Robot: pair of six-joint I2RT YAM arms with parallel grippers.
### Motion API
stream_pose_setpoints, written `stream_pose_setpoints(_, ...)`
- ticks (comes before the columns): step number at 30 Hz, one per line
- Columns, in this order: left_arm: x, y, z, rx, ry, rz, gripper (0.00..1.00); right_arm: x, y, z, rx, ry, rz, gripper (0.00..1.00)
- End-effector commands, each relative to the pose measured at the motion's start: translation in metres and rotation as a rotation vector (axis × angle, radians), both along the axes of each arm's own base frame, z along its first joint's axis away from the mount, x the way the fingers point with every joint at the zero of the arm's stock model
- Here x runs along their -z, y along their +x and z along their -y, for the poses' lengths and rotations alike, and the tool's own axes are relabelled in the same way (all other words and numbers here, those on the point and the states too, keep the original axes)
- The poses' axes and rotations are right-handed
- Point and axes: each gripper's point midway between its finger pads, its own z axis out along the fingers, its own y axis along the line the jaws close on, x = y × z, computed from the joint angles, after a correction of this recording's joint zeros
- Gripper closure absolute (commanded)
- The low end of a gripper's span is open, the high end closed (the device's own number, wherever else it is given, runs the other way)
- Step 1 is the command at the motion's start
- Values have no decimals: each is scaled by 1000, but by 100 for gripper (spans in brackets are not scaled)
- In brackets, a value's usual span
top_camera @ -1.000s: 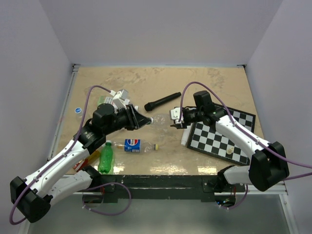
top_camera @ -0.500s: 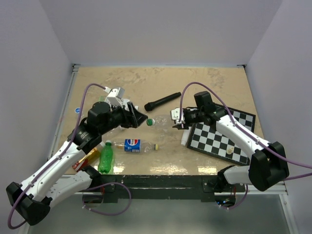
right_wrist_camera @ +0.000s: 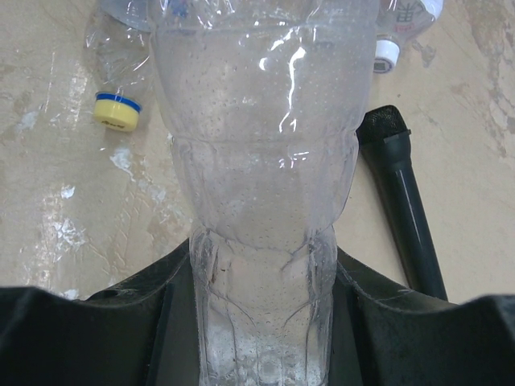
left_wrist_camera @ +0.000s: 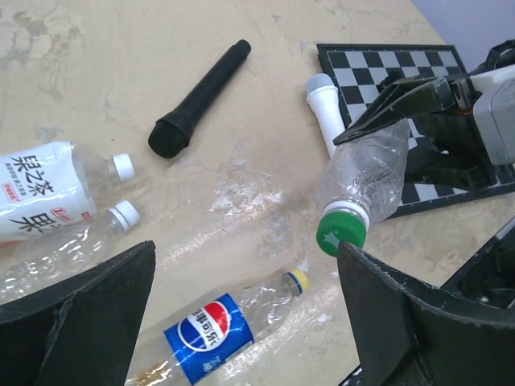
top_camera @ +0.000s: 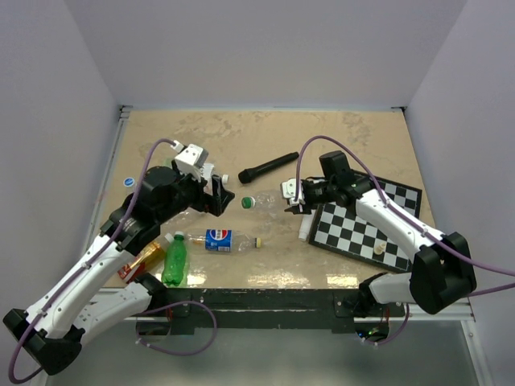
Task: Unscrew the bottle caps
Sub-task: Unscrew the bottle cap from the plastic bottle.
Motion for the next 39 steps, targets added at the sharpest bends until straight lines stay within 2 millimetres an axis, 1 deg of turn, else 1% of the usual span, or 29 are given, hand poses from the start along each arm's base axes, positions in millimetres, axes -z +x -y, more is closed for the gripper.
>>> stream_pose_setpoints(1,-21,-1,-5,71,87,140,0,0,-3,-2,-24,7,-13,100)
stream_pose_setpoints(4,-20,-3,-3,121,122,177,0,1,-3,-2,-24,6,-16,100)
stream_pose_setpoints(7,-13,-7,-2,192,192,224,0,1,-4,-2,-27,6,-20,100)
stream_pose_setpoints(8,-10,-6,-5,236,265,282,0,1,-3,-2,-27,6,-20,100)
stream_pose_setpoints(10,-6,-6,-10,252,322,349,0,2,-4,-3,-33,6,-22,100)
stream_pose_setpoints(12,-11,-9,-9,283,326,446,1,1,-4,-3,-33,6,-22,100)
stream_pose_setpoints(16,-12,-26,3,407,305,656,1,2,-5,-3,-38,6,-20,100)
stream_pose_setpoints(18,-9,-27,9,437,297,700,0,1,-6,-3,-43,7,-20,100)
stream_pose_setpoints(22,-7,-23,28,522,285,682,3,1,-7,-3,-46,9,-22,100)
stream_pose_setpoints(27,2,-25,56,669,234,644,12,0,-8,-4,-50,10,-18,100)
stream_pose_setpoints(31,3,-27,66,712,193,644,15,-1,-8,-3,-51,11,-16,100)
stream_pose_setpoints(33,5,-29,67,724,181,633,16,0,-8,-4,-52,11,-19,100)
stream_pose_setpoints(35,-2,-29,71,727,156,671,16,0,-8,-3,-52,8,-20,100)
stream_pose_setpoints(37,-2,-30,74,738,137,668,19,0,-9,-4,-56,10,-22,100)
stream_pose_setpoints(39,2,-30,77,751,127,648,25,0,-9,-4,-56,10,-21,100)
